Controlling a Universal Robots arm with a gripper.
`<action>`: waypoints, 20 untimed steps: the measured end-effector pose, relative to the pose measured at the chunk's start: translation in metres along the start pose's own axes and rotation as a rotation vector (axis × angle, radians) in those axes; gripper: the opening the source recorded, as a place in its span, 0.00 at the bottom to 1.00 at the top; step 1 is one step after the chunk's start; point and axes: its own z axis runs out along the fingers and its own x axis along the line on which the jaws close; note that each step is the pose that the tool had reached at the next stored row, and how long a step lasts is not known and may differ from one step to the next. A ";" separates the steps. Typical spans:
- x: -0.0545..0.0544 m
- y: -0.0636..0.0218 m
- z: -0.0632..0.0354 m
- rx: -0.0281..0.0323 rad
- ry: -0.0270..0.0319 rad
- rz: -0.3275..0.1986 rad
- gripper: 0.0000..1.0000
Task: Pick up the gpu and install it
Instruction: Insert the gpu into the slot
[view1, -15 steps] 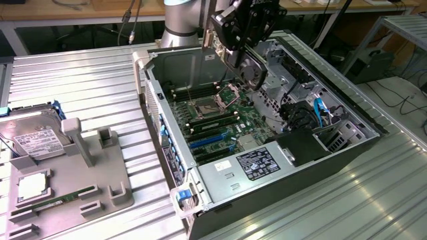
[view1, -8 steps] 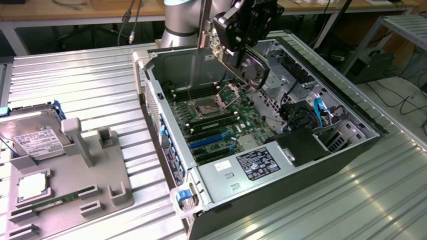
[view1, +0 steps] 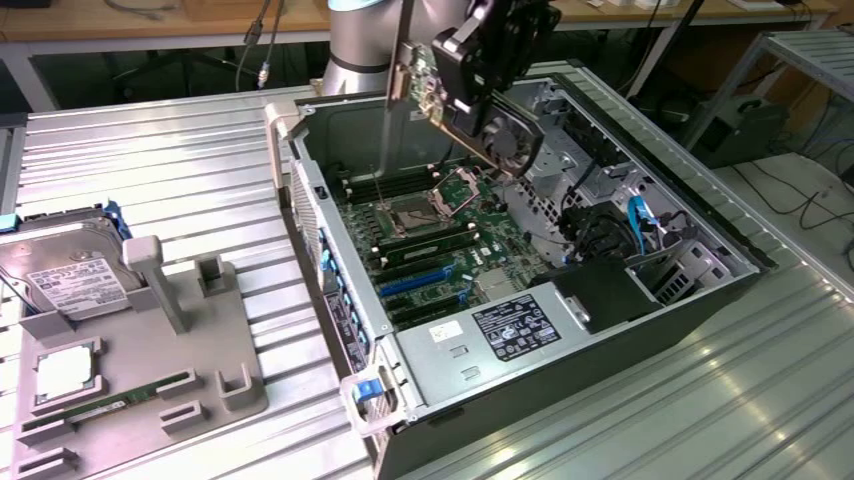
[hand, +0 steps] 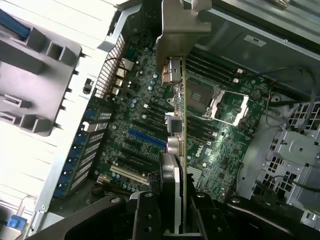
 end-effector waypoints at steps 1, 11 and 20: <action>0.000 0.0000 0.0000 -0.0004 0.0006 -0.015 0.28; 0.000 -0.0001 0.0000 -0.0039 0.0055 -0.150 0.28; 0.000 -0.0002 0.0000 -0.0070 0.0098 -0.269 0.28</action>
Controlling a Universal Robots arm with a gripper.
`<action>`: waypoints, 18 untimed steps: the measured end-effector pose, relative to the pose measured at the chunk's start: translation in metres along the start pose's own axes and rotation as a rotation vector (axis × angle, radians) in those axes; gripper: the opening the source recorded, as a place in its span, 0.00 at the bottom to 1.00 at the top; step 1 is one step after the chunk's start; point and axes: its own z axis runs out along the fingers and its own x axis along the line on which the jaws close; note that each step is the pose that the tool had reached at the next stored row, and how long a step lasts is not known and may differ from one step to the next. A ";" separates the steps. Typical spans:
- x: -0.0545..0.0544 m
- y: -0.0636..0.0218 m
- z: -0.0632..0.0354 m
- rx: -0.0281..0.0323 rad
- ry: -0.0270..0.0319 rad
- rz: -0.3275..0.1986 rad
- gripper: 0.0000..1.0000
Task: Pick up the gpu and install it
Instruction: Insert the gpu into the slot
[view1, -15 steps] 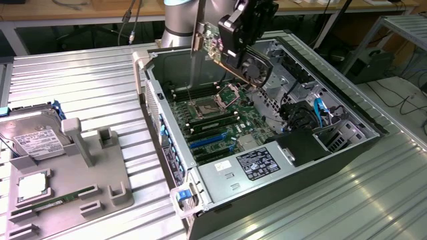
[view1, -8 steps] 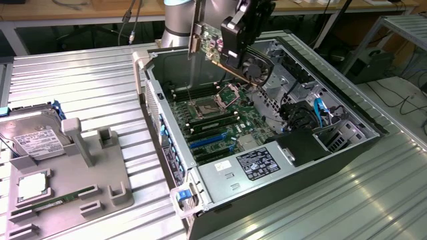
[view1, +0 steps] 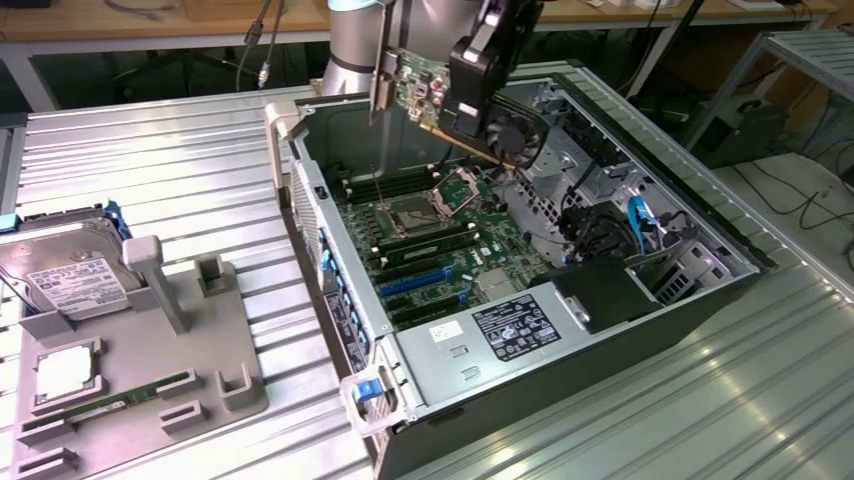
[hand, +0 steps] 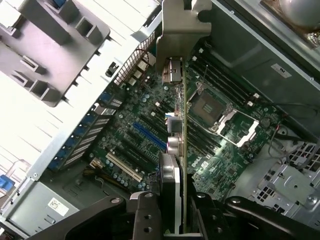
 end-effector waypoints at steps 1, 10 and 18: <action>0.000 0.0000 0.0000 -0.0004 0.0004 -0.012 0.28; 0.000 -0.0001 0.0000 -0.0033 0.0045 -0.127 0.28; 0.000 -0.0001 0.0000 -0.0063 0.0088 -0.242 0.28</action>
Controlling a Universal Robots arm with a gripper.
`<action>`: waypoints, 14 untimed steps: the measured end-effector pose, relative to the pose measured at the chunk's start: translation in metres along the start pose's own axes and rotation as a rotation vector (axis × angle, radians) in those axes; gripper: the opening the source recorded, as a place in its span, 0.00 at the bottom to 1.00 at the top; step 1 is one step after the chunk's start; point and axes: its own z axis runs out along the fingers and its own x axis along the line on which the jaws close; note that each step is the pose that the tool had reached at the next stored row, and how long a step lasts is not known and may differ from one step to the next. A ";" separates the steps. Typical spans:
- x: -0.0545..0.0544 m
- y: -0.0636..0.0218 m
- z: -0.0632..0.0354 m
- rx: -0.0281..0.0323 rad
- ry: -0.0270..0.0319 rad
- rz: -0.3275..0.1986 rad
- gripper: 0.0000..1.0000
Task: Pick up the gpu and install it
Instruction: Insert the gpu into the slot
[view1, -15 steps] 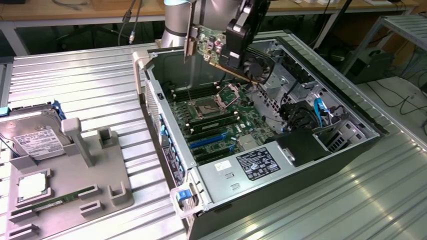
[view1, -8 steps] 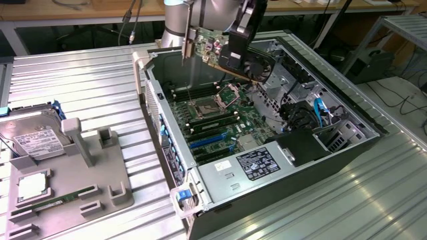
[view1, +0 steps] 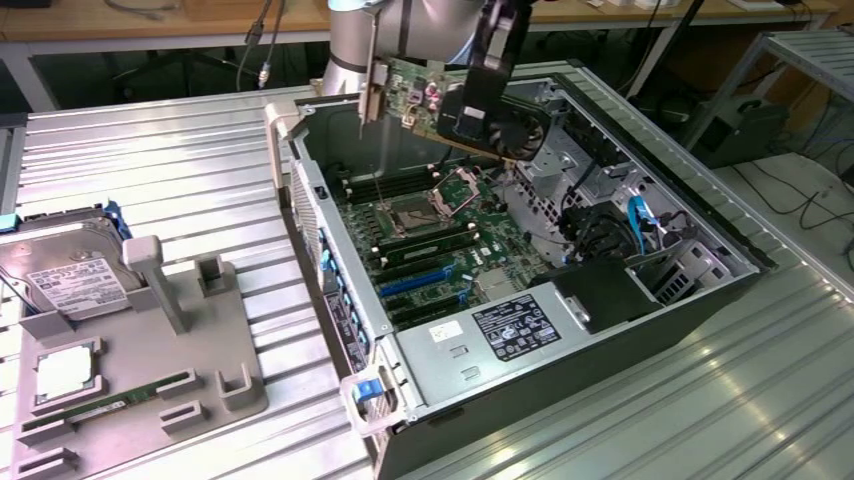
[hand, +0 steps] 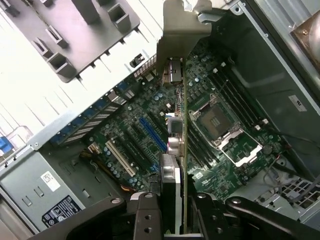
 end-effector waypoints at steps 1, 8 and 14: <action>0.000 0.0000 0.0000 -0.0003 0.0003 -0.011 0.28; 0.000 0.0000 0.0000 -0.0034 0.0046 -0.131 0.28; 0.000 -0.0001 0.0000 -0.0054 0.0075 -0.209 0.28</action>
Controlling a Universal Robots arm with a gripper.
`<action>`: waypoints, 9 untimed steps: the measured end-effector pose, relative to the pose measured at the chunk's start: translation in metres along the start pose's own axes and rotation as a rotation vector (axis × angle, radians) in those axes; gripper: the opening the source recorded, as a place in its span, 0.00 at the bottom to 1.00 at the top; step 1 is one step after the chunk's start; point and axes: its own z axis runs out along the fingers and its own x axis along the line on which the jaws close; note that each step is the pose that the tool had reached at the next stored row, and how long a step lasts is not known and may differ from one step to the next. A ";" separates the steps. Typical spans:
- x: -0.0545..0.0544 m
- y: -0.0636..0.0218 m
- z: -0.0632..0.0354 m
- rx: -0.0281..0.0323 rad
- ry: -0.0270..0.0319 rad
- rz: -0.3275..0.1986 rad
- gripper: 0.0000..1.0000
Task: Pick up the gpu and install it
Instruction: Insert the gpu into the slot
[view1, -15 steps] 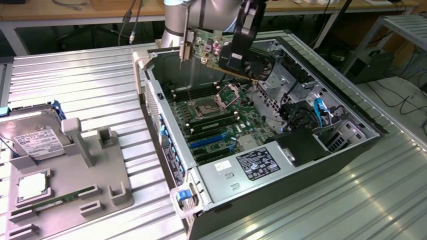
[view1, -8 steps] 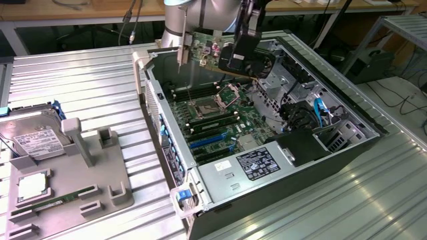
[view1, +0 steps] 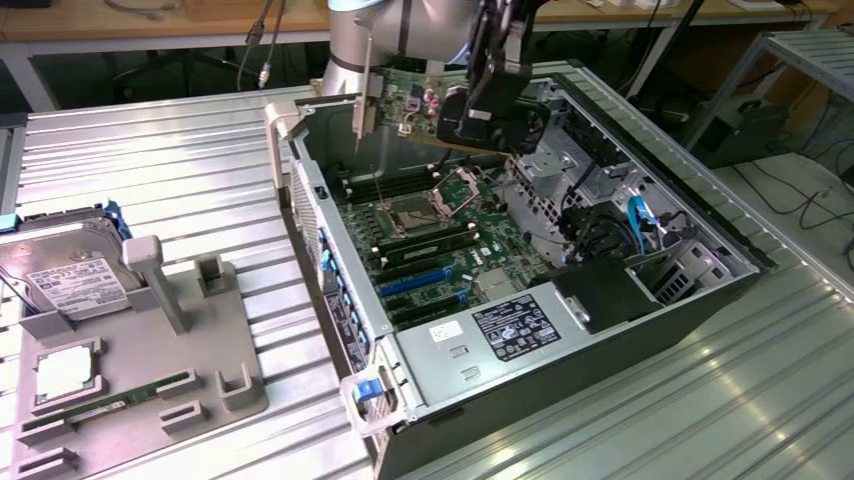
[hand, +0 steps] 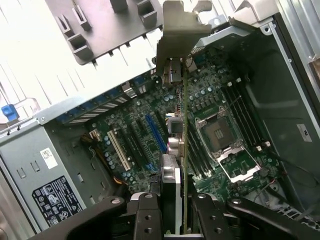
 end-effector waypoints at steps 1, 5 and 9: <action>0.000 0.0000 0.0000 -0.0005 0.0007 -0.019 0.28; 0.000 0.0000 0.0000 -0.0019 0.0026 -0.072 0.28; 0.000 -0.0001 0.0006 -0.0017 0.0037 -0.123 0.28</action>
